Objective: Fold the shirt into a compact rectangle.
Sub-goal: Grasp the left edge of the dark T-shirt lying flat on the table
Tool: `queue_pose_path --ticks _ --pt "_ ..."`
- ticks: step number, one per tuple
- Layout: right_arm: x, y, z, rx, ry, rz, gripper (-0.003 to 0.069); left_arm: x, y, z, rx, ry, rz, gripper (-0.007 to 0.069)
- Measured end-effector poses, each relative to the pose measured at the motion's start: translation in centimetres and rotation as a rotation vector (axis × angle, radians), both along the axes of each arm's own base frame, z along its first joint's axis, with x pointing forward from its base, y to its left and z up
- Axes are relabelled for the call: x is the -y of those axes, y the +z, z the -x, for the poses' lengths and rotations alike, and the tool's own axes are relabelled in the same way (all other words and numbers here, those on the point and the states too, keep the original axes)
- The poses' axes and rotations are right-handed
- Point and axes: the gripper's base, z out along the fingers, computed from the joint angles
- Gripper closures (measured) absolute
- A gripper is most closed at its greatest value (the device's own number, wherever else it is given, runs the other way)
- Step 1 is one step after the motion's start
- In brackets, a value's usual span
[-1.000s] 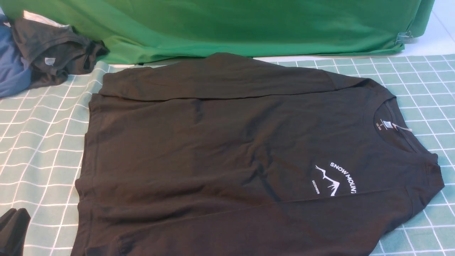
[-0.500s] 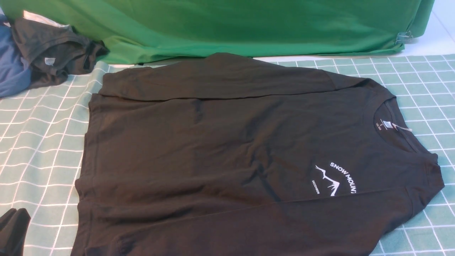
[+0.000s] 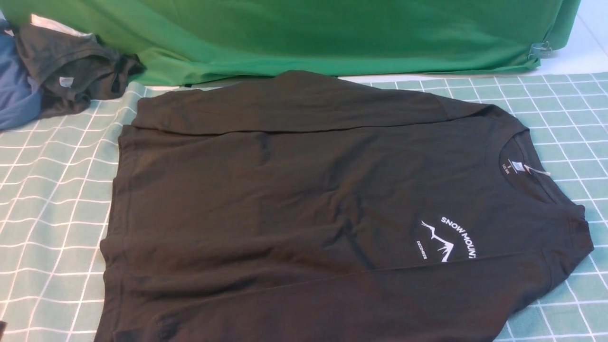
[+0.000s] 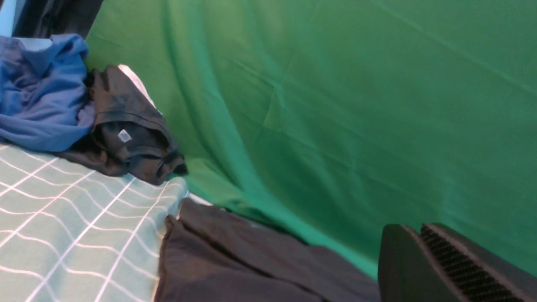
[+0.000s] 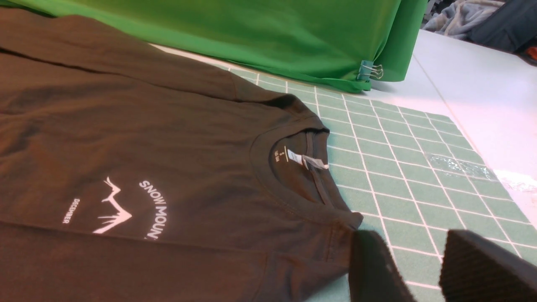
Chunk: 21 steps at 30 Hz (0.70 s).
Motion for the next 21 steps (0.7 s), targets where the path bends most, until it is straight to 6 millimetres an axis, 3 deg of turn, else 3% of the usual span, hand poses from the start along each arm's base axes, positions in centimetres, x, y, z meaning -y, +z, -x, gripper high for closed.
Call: queue_pose_path --ticks 6,9,13,14,17,19,20,21 --pt "0.0 0.4 -0.1 0.04 -0.005 -0.026 0.0419 -0.5 1.3 0.4 0.165 0.017 0.151 0.061" --pt "0.0 1.3 -0.1 0.127 -0.028 -0.33 0.0419 -1.0 3.1 1.2 0.39 0.029 0.246 0.061" --pt "0.3 2.5 -0.1 0.232 -0.048 -0.674 0.0419 -0.6 5.8 2.0 0.456 -0.005 0.217 0.061" --pt "0.4 2.8 0.0 0.266 -0.048 -0.796 0.0419 -0.3 7.4 2.3 0.449 -0.022 0.164 0.061" --pt "0.6 3.4 0.1 0.322 -0.039 -0.927 0.0419 0.2 11.0 2.3 0.332 -0.034 0.042 0.061" --pt "0.6 3.6 0.1 0.347 -0.035 -0.945 0.0421 0.3 13.0 1.2 0.124 -0.025 -0.016 0.061" --pt "0.6 3.6 0.1 0.349 -0.035 -0.943 0.0421 0.3 13.5 1.2 0.111 -0.022 -0.027 0.061" --pt "0.7 3.7 0.1 0.36 -0.034 -0.935 0.0424 0.2 13.5 -0.6 -0.115 -0.016 -0.059 0.061"
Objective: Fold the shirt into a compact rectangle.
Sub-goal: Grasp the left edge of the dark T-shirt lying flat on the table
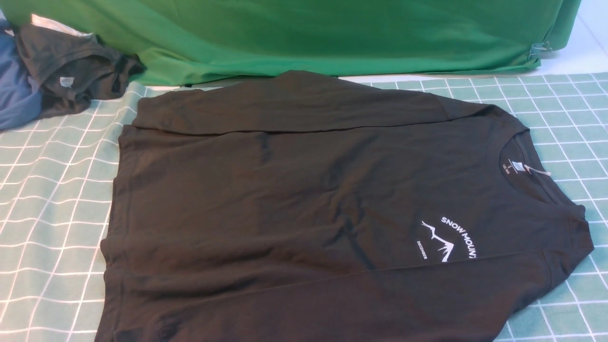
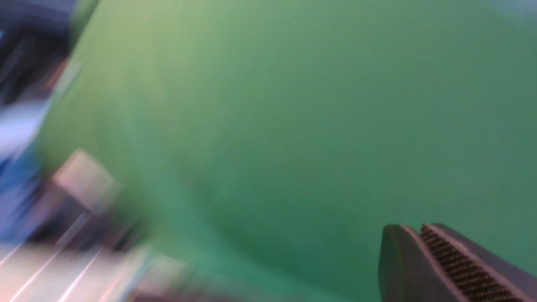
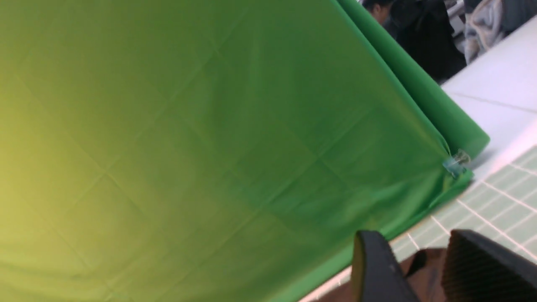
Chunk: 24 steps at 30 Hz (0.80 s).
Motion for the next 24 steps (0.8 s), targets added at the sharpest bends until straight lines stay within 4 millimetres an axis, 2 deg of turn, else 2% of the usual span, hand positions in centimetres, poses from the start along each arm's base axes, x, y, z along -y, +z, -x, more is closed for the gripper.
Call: queue_pose_path --ticks 3,4,6,8,10,12,13,17,21,24 --pt "0.1 0.2 0.0 0.019 -0.003 -0.012 0.0424 -0.1 -1.1 -3.2 -0.391 -0.028 -0.113 0.061" --pt "0.1 0.2 0.1 0.028 -0.003 -0.027 0.0425 0.0 -2.2 -4.6 -0.574 -0.072 -0.15 0.061" --pt "0.0 0.3 0.1 0.012 0.013 -0.036 0.0438 0.4 -4.5 -6.7 -0.815 -0.156 -0.155 0.061" --pt "-0.3 1.3 0.2 -0.018 0.054 -0.023 0.0476 0.7 -6.2 -8.1 -0.955 -0.236 -0.157 0.061" --pt "-0.8 3.3 0.5 -0.059 0.106 0.041 0.0545 1.1 -8.4 -9.5 -1.086 -0.325 -0.146 0.0612" --pt "-1.2 5.1 0.6 -0.101 0.153 0.112 0.0599 1.5 -9.7 -10.3 -1.136 -0.38 -0.131 0.0617" --pt "-1.6 6.7 0.4 -0.139 0.191 0.195 0.0623 1.9 -10.6 -10.9 -1.165 -0.424 -0.145 0.0622" --pt "-2.6 9.7 -1.6 -0.243 0.285 0.327 0.0638 4.2 -12.2 -12.4 -1.185 -0.518 -0.21 0.0622" --pt "-4.0 10.4 -4.5 -0.376 0.381 0.413 0.0637 7.6 -14.5 -12.8 -1.277 -0.575 -0.378 0.0624" --pt "-4.9 9.9 -5.8 -0.448 0.434 0.445 0.0637 8.2 -15.8 -12.7 -1.368 -0.525 -0.482 0.0624"
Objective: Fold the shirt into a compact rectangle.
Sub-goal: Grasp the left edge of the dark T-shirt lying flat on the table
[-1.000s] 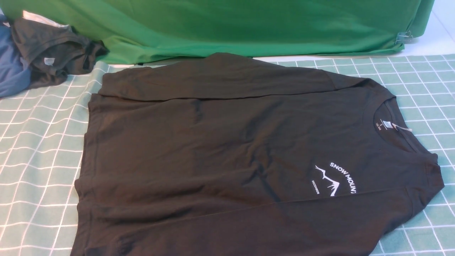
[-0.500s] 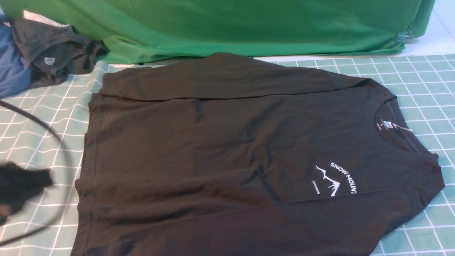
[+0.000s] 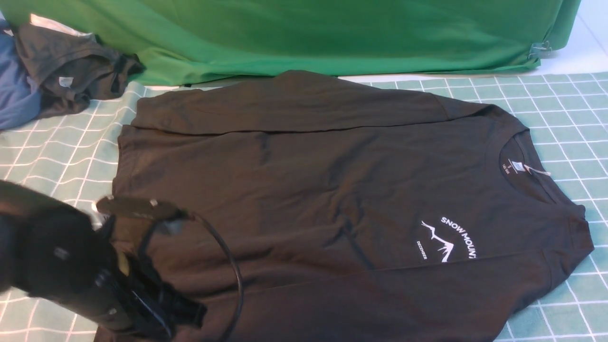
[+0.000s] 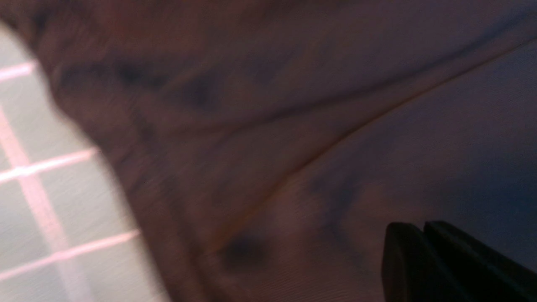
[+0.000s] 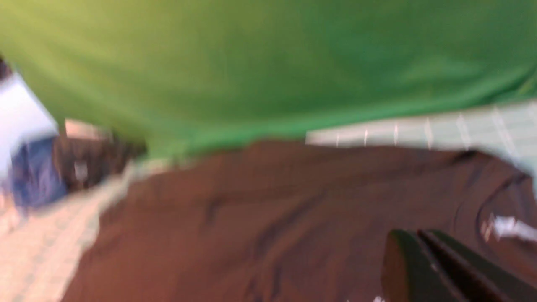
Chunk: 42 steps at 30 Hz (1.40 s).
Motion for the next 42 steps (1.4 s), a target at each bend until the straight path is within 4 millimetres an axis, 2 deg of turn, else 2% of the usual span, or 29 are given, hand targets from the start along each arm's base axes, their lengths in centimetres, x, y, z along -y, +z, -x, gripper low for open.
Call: queue_pose_path --ticks 2,4,11,16,23,25,28,32,38,42 --pt "-0.7 -0.6 -0.6 -0.052 0.044 0.025 0.0637 -0.7 -0.8 -0.2 -0.026 0.035 -0.127 0.062" --pt "-1.3 -1.0 -0.8 -0.073 0.084 0.049 0.0636 -1.4 -1.0 -0.3 -0.047 0.082 -0.156 0.0618" --pt "-1.9 -1.0 -0.6 -0.066 0.137 0.061 0.0631 -4.3 -1.0 -1.3 -0.079 0.291 0.006 0.0615" --pt "-2.0 -0.9 -0.6 -0.051 0.143 0.07 0.063 -5.3 -1.0 -1.5 -0.081 0.316 0.018 0.0592" --pt "-1.9 -0.6 -0.7 -0.026 0.134 0.062 0.0629 -5.3 -1.2 -1.1 -0.105 0.227 0.003 0.0417" --pt "-1.9 -0.6 -0.7 -0.023 0.132 0.061 0.0629 -5.5 -1.7 -0.7 -0.116 0.195 -0.013 0.0303" --pt "-1.9 -0.6 -0.7 -0.023 0.132 0.061 0.0629 -5.3 -2.4 -0.6 -0.098 0.186 0.01 0.0191" --pt "-1.9 -0.6 -0.7 -0.023 0.132 0.061 0.0629 -5.0 -2.9 -0.8 -0.084 0.146 0.043 0.013" --pt "-1.9 -0.6 -0.7 -0.023 0.132 0.061 0.0629 -4.8 -2.9 -1.1 -0.058 0.105 0.051 0.0153" --pt "-1.9 -0.6 -0.7 -0.023 0.132 0.061 0.0629 -4.7 -3.4 -1.1 -0.083 0.111 0.059 0.0242"
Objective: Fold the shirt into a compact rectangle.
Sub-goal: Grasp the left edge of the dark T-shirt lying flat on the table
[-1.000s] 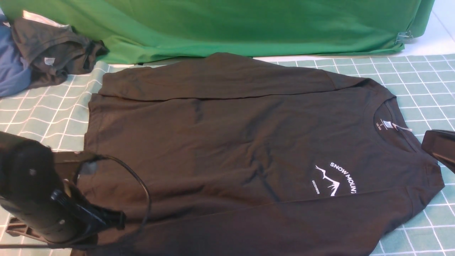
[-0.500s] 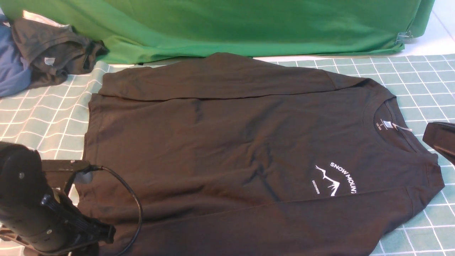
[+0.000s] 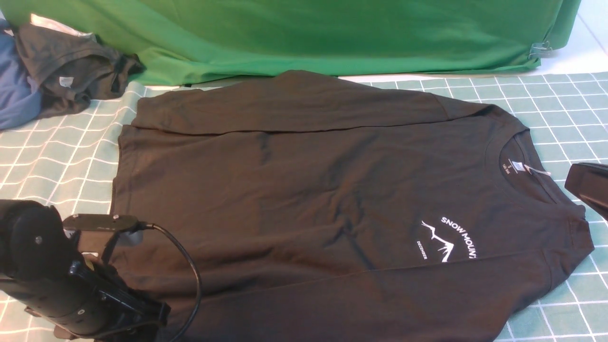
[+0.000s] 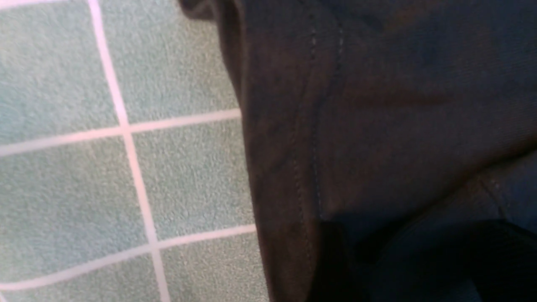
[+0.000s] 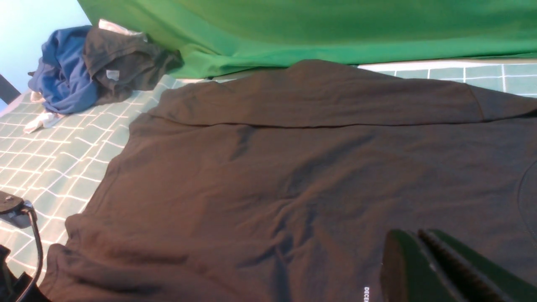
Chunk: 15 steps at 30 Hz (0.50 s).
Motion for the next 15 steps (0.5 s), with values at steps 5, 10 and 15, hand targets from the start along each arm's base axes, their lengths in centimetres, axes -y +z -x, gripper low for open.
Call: queue_pose_path --ticks 5,10,15 --pt "0.0 0.0 0.0 -0.001 0.0 0.0 0.0626 0.0 -0.6 0.1 -0.047 -0.008 0.0 0.0339" --pt "0.0 0.0 0.0 -0.003 0.001 0.002 0.0618 0.1 0.0 -0.1 -0.096 -0.032 -0.001 0.0495" --pt "0.0 -0.8 0.0 -0.021 0.0 0.009 0.061 0.2 1.7 -1.2 -0.104 -0.053 -0.006 0.0611"
